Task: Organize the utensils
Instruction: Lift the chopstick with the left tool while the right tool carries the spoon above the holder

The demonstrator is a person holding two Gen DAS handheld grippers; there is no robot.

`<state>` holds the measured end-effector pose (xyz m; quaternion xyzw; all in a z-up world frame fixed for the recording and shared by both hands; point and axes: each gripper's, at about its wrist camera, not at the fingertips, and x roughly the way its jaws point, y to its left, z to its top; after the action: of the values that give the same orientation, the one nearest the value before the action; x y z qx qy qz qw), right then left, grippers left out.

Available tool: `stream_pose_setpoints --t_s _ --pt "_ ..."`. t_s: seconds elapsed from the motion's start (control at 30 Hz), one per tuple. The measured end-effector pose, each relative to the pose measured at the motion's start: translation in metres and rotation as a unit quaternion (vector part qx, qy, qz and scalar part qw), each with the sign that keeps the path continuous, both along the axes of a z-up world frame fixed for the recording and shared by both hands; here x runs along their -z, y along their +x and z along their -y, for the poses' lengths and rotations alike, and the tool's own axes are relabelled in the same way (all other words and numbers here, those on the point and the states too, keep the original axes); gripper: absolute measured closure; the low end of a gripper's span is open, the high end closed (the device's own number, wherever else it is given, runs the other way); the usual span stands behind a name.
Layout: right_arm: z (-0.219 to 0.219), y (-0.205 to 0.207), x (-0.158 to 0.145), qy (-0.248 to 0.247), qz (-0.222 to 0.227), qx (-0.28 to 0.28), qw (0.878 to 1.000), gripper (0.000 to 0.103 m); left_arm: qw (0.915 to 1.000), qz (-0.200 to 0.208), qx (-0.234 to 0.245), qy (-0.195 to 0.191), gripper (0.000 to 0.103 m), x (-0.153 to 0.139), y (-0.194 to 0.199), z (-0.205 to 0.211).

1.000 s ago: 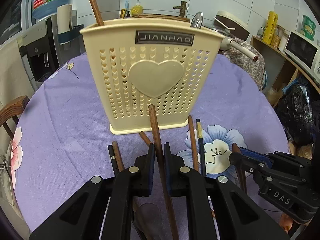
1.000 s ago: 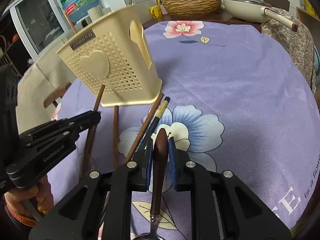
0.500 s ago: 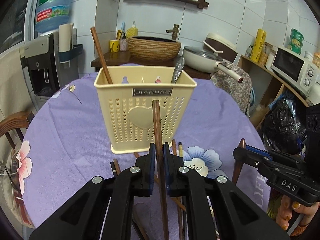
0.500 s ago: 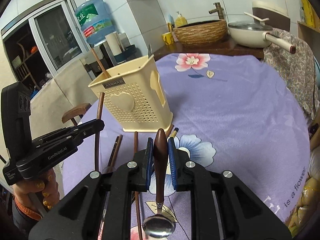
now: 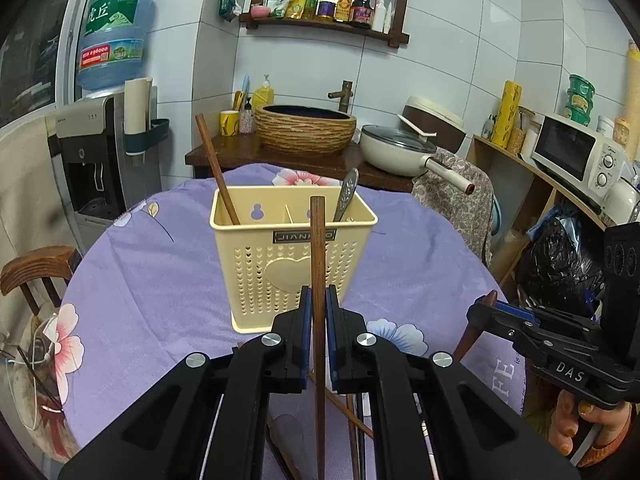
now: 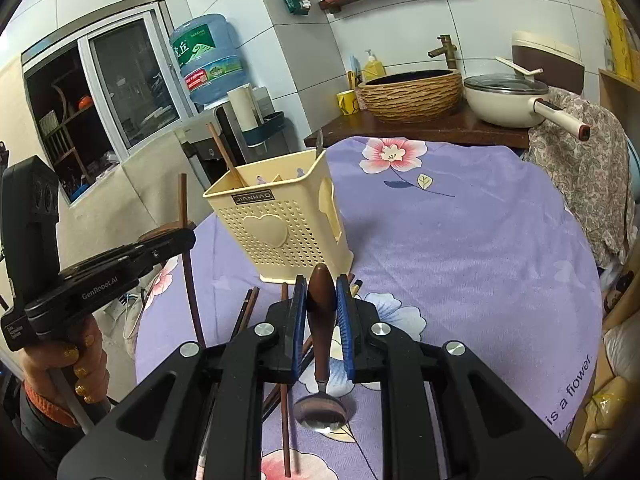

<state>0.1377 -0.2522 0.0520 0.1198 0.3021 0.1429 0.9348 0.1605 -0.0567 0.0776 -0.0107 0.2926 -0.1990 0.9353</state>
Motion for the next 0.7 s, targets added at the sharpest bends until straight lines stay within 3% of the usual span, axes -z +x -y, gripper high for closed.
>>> stream_pose_setpoints --t_s 0.7 --pt "-0.025 0.015 -0.045 -0.039 0.035 -0.029 0.998 0.087 0.9992 0.031 -0.018 -0.019 0.096 -0.035 0.004 -0.022"
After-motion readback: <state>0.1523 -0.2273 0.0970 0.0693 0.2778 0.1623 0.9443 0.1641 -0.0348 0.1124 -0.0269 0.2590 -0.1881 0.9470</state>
